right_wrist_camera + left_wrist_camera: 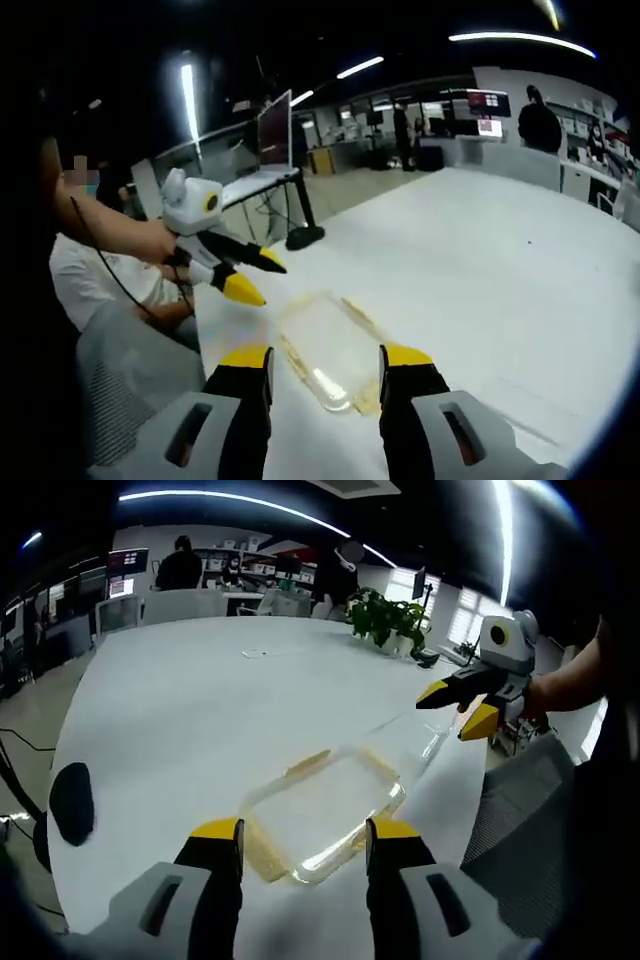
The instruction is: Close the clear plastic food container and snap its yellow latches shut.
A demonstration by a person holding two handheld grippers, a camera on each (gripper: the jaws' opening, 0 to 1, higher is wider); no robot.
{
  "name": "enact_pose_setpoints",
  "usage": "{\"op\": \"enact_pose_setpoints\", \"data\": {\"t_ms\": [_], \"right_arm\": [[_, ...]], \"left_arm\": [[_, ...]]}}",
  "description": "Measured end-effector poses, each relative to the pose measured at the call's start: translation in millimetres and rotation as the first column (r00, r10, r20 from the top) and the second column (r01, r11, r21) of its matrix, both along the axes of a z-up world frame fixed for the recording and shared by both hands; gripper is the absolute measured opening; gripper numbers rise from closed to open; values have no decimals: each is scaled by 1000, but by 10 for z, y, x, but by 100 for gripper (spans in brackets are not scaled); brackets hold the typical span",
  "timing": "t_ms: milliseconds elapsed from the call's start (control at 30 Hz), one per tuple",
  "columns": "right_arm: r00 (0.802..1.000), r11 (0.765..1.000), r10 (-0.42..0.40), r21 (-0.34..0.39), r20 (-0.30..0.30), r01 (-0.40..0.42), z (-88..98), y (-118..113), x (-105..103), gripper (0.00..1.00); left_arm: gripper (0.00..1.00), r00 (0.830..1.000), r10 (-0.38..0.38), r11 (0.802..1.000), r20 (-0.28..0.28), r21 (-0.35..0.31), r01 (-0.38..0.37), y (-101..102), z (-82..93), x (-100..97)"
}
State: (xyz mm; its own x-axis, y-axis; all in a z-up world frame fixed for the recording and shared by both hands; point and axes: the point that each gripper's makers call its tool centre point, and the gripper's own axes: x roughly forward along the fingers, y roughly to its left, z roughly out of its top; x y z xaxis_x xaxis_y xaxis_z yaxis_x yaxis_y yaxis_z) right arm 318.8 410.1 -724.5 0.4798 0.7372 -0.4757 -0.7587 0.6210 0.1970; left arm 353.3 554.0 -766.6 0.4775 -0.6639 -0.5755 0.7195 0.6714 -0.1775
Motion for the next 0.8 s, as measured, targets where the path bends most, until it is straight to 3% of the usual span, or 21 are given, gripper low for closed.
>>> {"op": "enact_pose_setpoints", "data": {"t_ms": [400, 800], "right_arm": [[999, 996, 53, -74, 12, -52, -96, -16, 112, 42], [995, 987, 95, -132, -18, -97, -239, -55, 163, 43]], "left_arm": [[48, 997, -71, 996, -12, 54, 71, 58, -98, 77], [50, 980, -195, 972, -39, 123, 199, 14, -203, 56]]}}
